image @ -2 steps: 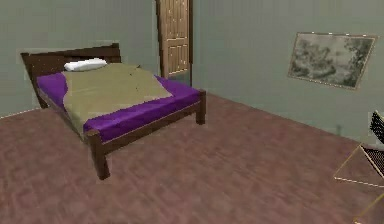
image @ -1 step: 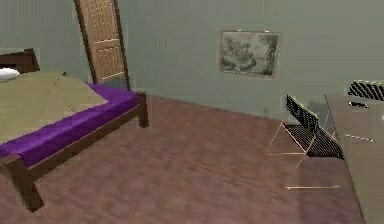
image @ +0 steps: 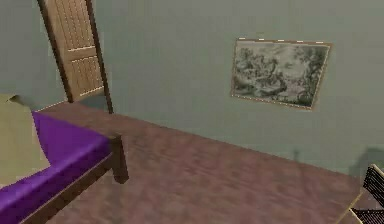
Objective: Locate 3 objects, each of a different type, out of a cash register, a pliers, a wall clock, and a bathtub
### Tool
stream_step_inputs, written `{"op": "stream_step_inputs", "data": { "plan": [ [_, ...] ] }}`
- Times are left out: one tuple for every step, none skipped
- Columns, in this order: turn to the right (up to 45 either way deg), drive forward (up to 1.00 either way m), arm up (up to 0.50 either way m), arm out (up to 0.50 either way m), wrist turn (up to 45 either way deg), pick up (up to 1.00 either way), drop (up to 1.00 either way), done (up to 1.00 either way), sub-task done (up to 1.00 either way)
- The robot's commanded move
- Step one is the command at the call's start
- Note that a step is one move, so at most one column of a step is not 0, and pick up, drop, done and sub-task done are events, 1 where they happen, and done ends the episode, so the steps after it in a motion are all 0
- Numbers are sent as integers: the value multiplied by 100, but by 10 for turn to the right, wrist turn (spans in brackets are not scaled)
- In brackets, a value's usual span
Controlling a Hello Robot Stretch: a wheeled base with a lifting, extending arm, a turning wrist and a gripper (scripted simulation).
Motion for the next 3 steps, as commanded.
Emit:
{"op": "stream_step_inputs", "data": {
  "plan": [
    [0, 100, 0, 0, 0, 0, 0, 0, 0],
    [60, 0, 0, 0, 0, 0, 0, 0, 0],
    [0, 50, 0, 0, 0, 0, 0, 0, 0]
  ]
}}
